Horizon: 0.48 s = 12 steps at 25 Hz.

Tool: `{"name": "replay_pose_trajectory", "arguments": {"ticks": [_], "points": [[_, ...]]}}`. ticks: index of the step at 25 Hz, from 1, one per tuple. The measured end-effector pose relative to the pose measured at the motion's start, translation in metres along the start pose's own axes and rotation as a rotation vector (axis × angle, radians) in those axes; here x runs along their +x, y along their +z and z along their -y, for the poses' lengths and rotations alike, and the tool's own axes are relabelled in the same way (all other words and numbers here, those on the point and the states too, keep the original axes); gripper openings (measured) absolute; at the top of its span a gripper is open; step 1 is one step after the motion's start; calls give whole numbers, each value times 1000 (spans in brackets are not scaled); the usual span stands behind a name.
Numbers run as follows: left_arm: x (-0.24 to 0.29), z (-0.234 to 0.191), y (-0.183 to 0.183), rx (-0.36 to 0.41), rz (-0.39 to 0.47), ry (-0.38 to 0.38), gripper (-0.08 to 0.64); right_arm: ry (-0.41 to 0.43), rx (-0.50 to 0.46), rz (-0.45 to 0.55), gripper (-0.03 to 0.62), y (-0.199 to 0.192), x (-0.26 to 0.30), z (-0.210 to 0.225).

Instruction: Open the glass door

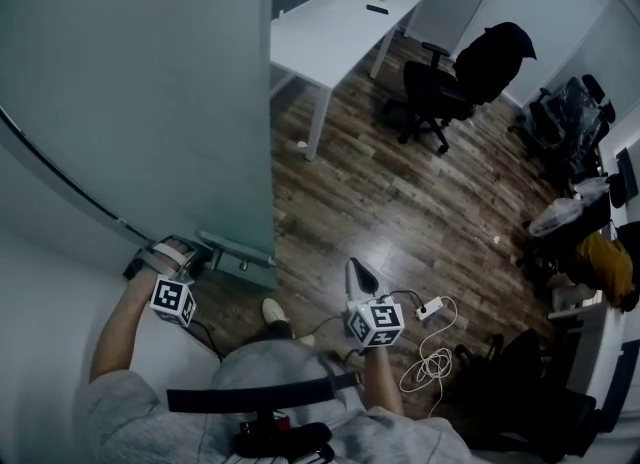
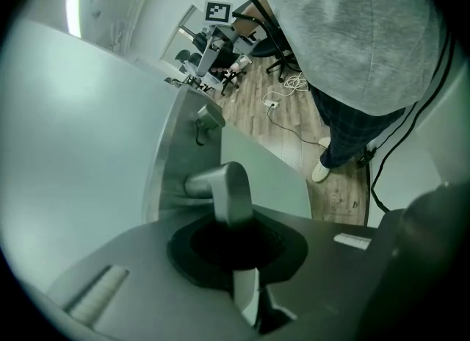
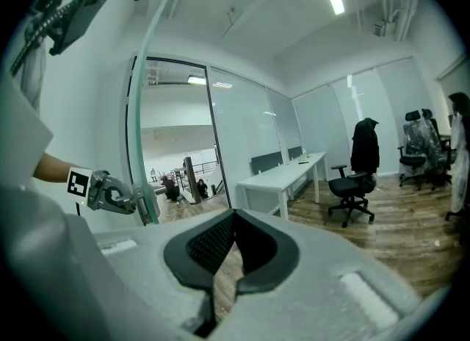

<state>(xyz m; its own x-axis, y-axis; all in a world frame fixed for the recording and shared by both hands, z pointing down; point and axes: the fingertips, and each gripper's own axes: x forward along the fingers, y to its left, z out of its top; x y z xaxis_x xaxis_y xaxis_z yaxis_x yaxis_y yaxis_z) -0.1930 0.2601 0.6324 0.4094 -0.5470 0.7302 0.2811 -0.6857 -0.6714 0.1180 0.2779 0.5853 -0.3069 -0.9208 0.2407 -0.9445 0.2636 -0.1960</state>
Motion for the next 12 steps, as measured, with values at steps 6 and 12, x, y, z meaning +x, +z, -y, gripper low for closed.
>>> {"name": "replay_pose_trajectory", "arguments": {"ticks": [6, 12], "points": [[0, -2, -2, -13, -3, 38, 33, 1, 2, -5, 2, -3, 2, -2], [-1, -9, -3, -55, -19, 84, 68, 9, -3, -6, 2, -4, 6, -5]]}}
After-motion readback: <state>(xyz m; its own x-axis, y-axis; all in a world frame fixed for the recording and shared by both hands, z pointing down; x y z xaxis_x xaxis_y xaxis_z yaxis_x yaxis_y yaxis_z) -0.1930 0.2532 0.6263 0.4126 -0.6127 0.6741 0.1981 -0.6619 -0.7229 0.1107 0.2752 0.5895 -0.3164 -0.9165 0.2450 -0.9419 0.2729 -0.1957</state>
